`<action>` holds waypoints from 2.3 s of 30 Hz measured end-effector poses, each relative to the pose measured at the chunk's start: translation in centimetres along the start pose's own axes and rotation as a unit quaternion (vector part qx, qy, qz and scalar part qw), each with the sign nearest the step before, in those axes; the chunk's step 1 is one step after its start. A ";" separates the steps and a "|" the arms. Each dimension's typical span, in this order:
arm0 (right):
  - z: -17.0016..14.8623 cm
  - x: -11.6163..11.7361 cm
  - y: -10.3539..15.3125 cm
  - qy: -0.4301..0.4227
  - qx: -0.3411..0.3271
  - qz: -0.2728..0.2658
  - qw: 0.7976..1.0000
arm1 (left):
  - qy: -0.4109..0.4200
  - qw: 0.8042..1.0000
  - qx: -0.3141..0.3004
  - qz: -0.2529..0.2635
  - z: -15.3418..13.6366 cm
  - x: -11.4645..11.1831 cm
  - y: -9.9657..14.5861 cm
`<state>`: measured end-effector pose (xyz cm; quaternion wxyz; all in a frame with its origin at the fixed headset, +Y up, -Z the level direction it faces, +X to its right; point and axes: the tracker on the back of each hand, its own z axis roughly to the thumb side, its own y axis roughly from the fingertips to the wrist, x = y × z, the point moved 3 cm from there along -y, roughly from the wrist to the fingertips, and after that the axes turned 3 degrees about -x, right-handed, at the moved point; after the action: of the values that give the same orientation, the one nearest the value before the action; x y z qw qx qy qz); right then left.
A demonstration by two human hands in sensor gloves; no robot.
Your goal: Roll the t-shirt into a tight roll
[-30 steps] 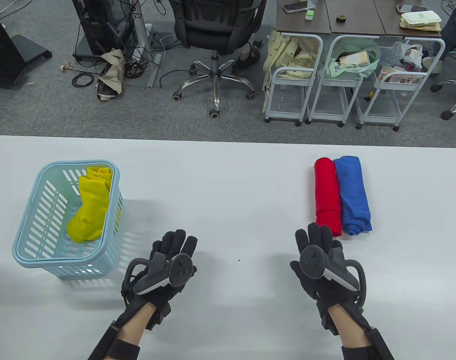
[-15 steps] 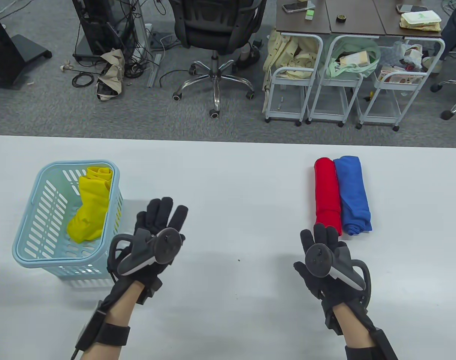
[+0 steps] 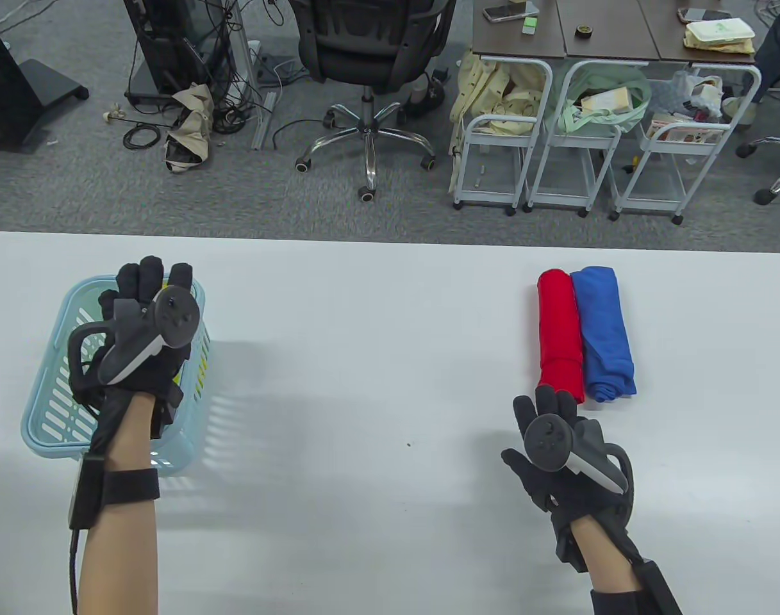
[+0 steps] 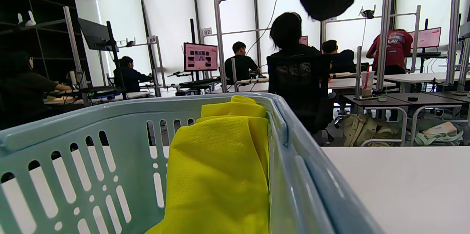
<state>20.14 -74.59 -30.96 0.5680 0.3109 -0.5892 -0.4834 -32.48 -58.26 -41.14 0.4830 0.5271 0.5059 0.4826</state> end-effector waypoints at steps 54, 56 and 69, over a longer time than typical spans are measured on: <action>0.7 1.3 -0.8 -0.021 -0.025 0.048 0.998 | 0.114 0.964 0.091 -0.221 -5.0 -12.1 -7.0; 0.8 1.4 -0.8 -0.022 -0.026 0.050 0.998 | 0.099 0.962 0.095 -0.235 -5.1 -12.5 -7.0; 0.7 1.5 -1.0 -0.032 -0.030 0.053 0.998 | 0.061 0.961 0.131 -0.234 -6.2 -12.3 -7.0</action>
<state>19.03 -76.12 -31.22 0.5824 0.2464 -0.6078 -0.4802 -39.38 -70.29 -47.90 0.4776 0.4225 0.7023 0.3166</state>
